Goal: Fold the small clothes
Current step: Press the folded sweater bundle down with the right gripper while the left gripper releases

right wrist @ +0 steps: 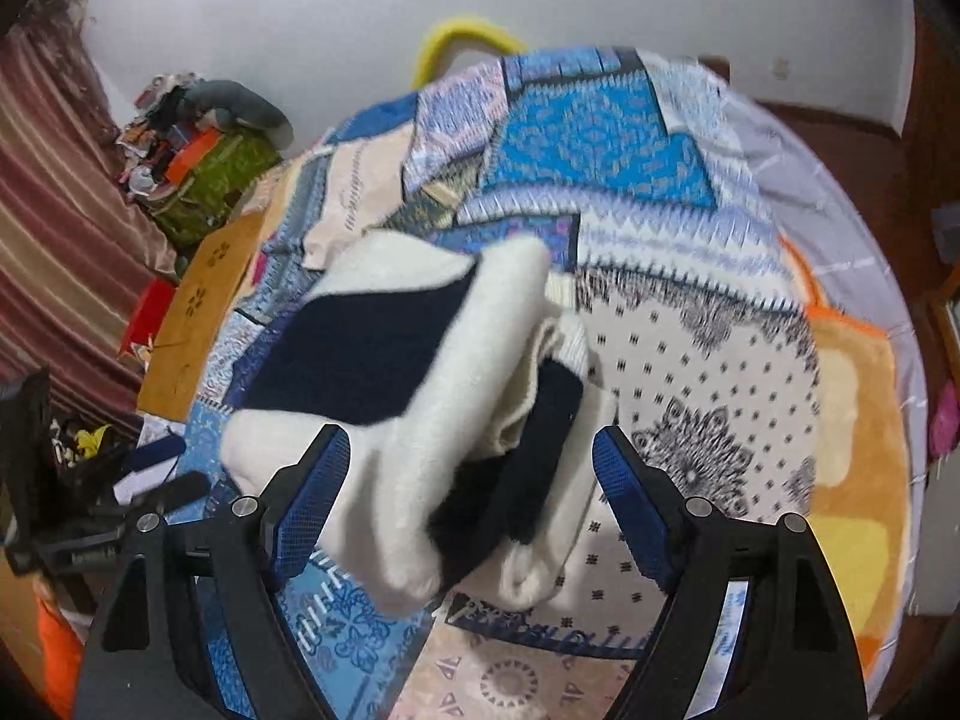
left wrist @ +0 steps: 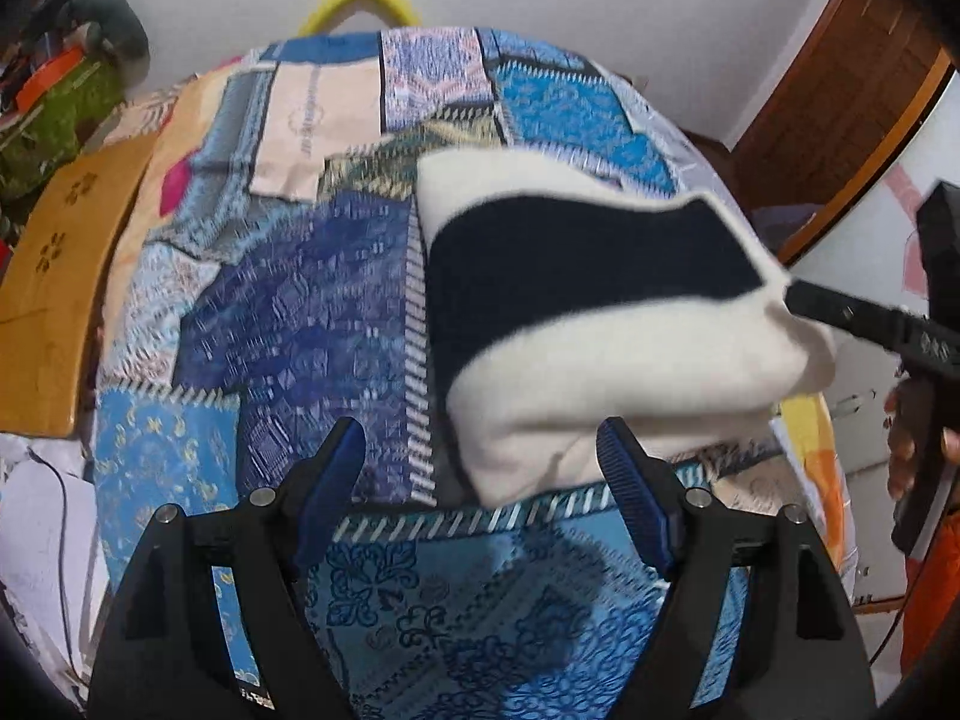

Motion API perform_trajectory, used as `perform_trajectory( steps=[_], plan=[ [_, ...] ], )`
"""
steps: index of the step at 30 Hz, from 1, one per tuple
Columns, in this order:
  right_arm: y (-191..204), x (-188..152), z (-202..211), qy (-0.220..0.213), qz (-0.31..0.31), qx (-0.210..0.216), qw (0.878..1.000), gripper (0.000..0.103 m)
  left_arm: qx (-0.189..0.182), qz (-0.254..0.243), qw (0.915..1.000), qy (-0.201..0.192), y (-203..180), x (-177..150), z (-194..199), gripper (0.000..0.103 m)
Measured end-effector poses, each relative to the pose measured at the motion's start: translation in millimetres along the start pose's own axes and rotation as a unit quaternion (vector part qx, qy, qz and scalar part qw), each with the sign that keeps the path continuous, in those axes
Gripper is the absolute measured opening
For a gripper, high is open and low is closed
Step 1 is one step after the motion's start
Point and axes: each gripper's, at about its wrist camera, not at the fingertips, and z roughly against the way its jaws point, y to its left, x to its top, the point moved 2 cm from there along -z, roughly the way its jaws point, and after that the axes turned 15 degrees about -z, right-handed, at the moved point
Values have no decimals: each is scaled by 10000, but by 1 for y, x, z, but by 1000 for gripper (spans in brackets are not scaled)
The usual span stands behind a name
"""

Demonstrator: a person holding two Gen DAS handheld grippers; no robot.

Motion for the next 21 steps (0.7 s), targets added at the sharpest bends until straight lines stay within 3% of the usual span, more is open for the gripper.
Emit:
perform_trajectory(
  steps=[7, 13, 17, 21],
  plan=[
    [-16, -1, -32, 419, -455, 63, 9981, 81, -66, -174, 9991, 370, -4, -17, -36, 79],
    [-15, -1, -41, 535, -476, 173, 9973, 80, -159, 83, 9982, 571, 5, -21, -63, 79],
    [-7, 1, -38, 374, -275, 153, 9988, 65, -241, 160, 9979, 579, 9, -24, -71, 80],
    [2, 2, -34, 188, -54, 103, 9998, 40, -162, 133, 9985, 514, 9, -25, -71, 83]
  ],
)
